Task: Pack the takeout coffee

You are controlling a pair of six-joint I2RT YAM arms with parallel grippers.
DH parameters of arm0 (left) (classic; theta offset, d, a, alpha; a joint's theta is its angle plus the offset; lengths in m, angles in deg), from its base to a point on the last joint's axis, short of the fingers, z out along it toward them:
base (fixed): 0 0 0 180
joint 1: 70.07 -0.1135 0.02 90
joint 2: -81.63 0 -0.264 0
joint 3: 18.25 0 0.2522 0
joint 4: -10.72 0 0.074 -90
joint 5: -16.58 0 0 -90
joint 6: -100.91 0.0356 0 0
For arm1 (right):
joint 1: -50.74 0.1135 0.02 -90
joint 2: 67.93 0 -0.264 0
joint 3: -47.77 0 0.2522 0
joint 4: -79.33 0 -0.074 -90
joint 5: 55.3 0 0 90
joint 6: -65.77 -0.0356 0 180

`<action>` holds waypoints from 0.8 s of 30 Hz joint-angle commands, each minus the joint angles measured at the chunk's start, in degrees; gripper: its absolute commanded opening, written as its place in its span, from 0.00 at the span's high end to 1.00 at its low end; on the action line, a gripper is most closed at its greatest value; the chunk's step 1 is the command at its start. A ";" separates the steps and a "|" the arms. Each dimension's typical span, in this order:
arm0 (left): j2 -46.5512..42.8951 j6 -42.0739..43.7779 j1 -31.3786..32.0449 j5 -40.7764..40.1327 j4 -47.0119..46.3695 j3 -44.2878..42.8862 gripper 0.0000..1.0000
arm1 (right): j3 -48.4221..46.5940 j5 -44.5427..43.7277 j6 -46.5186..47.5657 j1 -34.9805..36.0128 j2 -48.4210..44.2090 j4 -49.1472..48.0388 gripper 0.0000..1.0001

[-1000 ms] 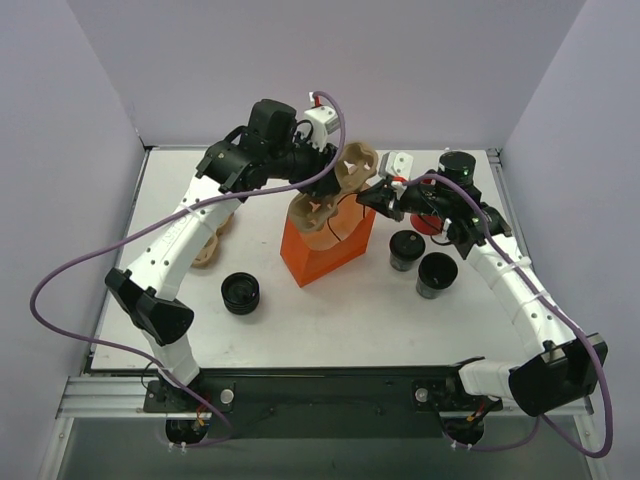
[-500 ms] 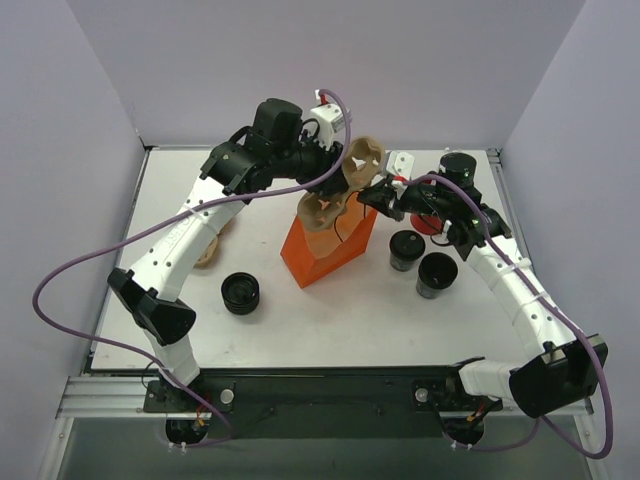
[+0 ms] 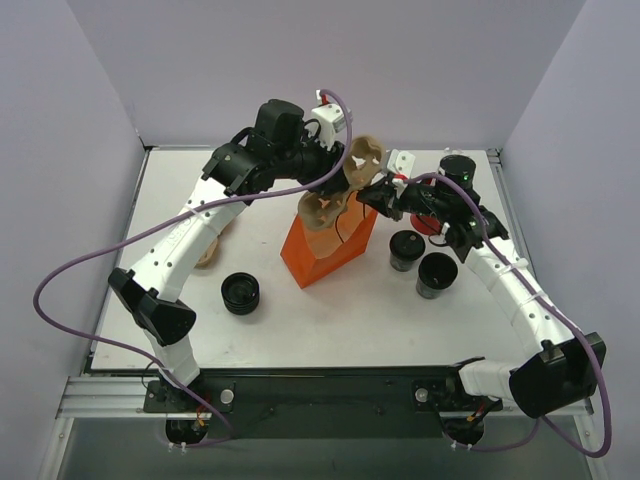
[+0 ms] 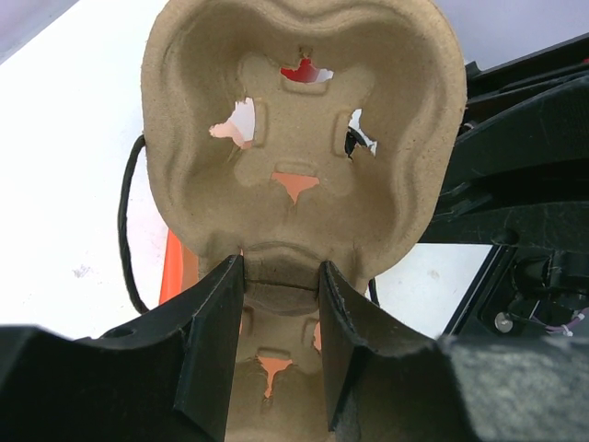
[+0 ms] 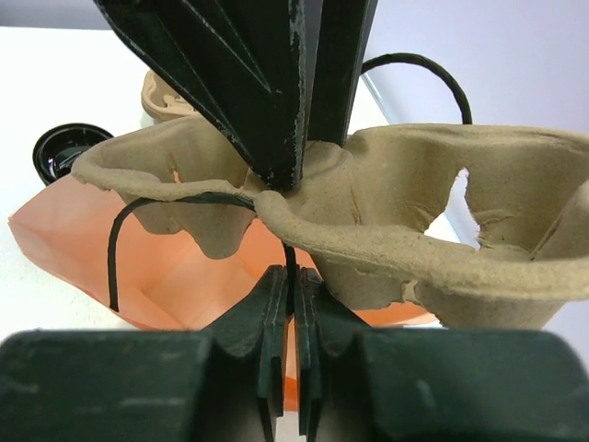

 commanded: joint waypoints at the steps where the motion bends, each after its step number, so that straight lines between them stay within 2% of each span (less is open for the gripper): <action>1: -1.42 -0.14 0.72 -2.72 -1.40 0.81 0.82 | 0.78 3.04 -3.91 0.04 -1.98 -9.73 0.81; 2: -1.51 -0.06 0.72 -3.68 -1.23 0.99 0.82 | 0.87 2.87 -4.36 0.04 -2.33 -10.00 0.73; 4: -1.60 -0.05 0.72 -4.13 -0.88 1.34 0.82 | 0.69 2.34 -7.08 0.04 -2.59 -10.79 0.66; 7: -1.60 -0.32 0.72 -5.27 -0.17 1.43 0.82 | 0.43 0.15 -12.61 0.04 -4.00 -10.96 0.62; 9: -1.60 -0.41 0.72 -6.41 0.44 1.60 0.82 | -0.01 -2.39 -21.73 0.04 -5.23 -10.97 0.60; 10: -1.60 -0.41 0.72 -6.85 0.53 1.87 0.82 | -0.44 -6.41 -25.68 0.04 -6.01 -9.83 0.59; 11: -1.60 -0.41 0.72 -6.95 0.53 2.04 0.82 | -0.97 -8.19 -30.25 0.04 -6.46 -8.08 0.59; 15: -2.21 -0.23 0.72 -7.30 0.53 3.18 0.82 | -4.57 -17.50 -38.80 0.92 -8.22 7.47 0.56; 17: -2.48 -0.23 0.72 -7.47 0.44 3.89 0.82 | -9.13 -24.97 -44.15 2.06 -7.96 15.96 0.56; 19: -2.74 -0.14 0.72 -7.47 0.53 4.24 0.82 | -15.52 -32.94 -53.64 3.20 -7.08 22.22 0.58; 20: -2.92 -0.23 0.72 -7.56 0.44 4.50 0.82 | -16.87 -34.47 -56.37 4.34 -6.90 26.35 0.58; 21: -3.36 -0.23 0.72 -7.56 0.36 4.77 0.82 | -17.49 -37.19 -62.84 5.22 -6.99 27.43 0.55; 24: -3.80 -0.49 0.72 -7.39 0.09 5.38 0.82 | -16.28 -45.01 -71.05 9.61 -9.53 27.97 0.52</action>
